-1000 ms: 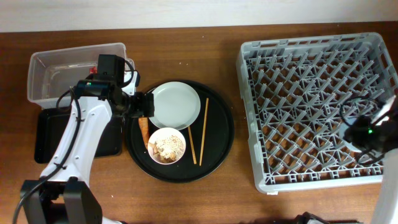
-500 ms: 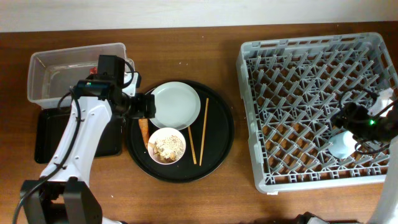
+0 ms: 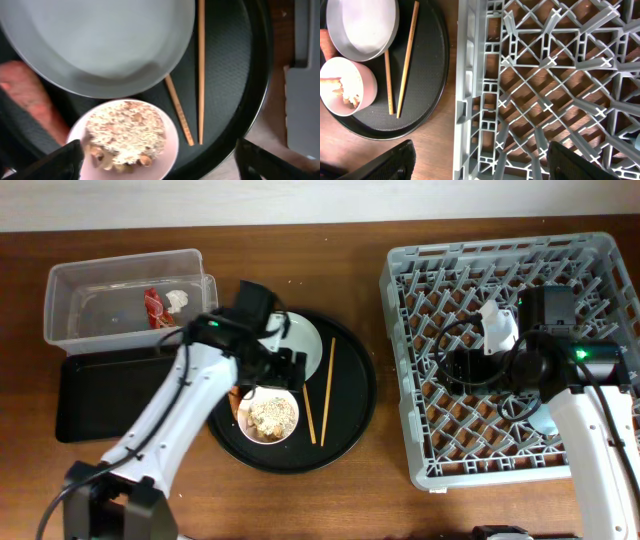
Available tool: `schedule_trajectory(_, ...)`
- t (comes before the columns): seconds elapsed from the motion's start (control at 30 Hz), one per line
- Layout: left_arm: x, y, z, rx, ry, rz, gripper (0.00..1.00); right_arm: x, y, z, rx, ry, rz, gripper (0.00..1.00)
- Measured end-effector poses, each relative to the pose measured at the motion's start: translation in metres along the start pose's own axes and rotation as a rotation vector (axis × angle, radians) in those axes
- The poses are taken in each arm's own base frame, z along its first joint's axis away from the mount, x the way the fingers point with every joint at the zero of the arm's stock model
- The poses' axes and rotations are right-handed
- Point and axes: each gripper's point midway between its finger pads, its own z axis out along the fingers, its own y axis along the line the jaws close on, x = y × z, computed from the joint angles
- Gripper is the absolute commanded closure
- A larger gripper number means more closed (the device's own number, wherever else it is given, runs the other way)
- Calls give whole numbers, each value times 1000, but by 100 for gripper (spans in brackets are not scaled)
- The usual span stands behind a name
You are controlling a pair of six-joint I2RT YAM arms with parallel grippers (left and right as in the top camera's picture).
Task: Sort waste into correct bins and load items into the dishwasher rack
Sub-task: 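Grasp the rim of the pink bowl with the left gripper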
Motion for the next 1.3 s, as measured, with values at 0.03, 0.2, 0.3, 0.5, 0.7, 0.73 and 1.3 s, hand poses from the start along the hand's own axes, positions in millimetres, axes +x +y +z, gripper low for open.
schedule_trajectory(0.03,3,-9,3,-15,5,9,18,0,0,0,3,0,0,17)
schedule_trajectory(0.2,34,-38,43,-100,128,98,23,0,-1,0,5,1,1,17)
schedule_trajectory(0.3,51,-40,64,-144,209,98,32,0,-1,0,7,1,1,17)
schedule_trajectory(0.5,63,-32,88,-187,286,75,50,0,-1,0,7,1,0,17)
schedule_trajectory(0.7,57,-30,99,-196,267,65,84,1,-1,0,7,5,1,17)
schedule_trajectory(0.73,59,-29,102,-201,277,64,89,1,-1,0,7,5,1,17)
schedule_trajectory(1.3,55,1,88,-406,288,99,100,1,-1,0,7,6,2,17)
